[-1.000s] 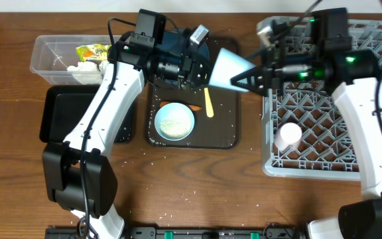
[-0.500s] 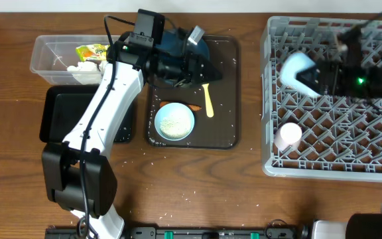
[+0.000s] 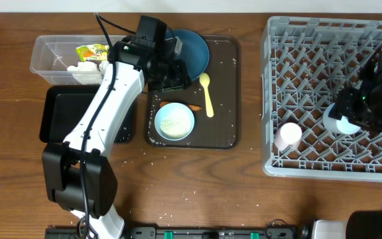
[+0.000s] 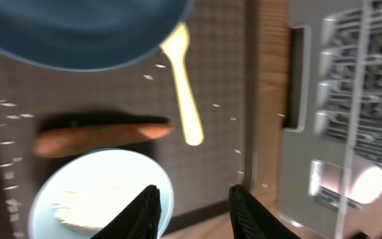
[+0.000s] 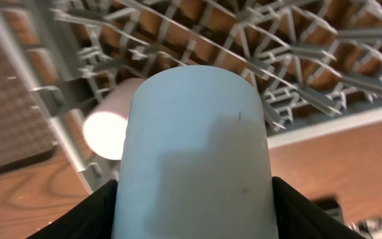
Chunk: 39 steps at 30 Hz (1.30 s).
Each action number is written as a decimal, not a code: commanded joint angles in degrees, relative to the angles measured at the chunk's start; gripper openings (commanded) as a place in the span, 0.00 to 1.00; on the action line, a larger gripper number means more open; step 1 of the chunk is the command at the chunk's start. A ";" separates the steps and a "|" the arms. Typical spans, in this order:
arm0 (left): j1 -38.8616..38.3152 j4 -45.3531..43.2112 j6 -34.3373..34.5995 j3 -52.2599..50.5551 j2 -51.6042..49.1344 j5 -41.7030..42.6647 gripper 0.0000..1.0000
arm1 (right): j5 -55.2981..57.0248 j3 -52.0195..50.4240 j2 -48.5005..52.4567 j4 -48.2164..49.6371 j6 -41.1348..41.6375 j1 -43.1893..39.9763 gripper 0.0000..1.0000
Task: Sort waste into correct bins and load items into the dishwasher rack
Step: 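Place the blue cup in the dish rack with the right gripper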
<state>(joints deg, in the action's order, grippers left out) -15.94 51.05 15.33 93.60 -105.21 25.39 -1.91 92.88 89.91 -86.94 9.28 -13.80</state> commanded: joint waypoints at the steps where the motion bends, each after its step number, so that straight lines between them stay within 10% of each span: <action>1: -0.15 0.66 -0.33 0.48 0.79 -5.60 0.37 | 2.99 -0.11 3.65 -0.92 1.81 -0.92 0.60; 15: -0.15 2.08 -0.33 0.48 0.76 -5.60 0.37 | 0.92 -0.11 17.62 1.29 0.90 -0.90 0.64; 22: -0.15 2.08 -0.31 0.48 0.76 -5.60 0.37 | 0.76 -0.11 19.61 1.51 0.31 -0.81 0.94; 39: -0.17 3.41 -0.52 0.48 0.76 -5.57 0.38 | -6.51 14.27 14.36 1.55 -2.10 3.56 0.87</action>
<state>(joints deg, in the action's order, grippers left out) -15.97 53.89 15.18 93.60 -105.21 20.60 -6.48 102.91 108.62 -85.47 8.29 -12.71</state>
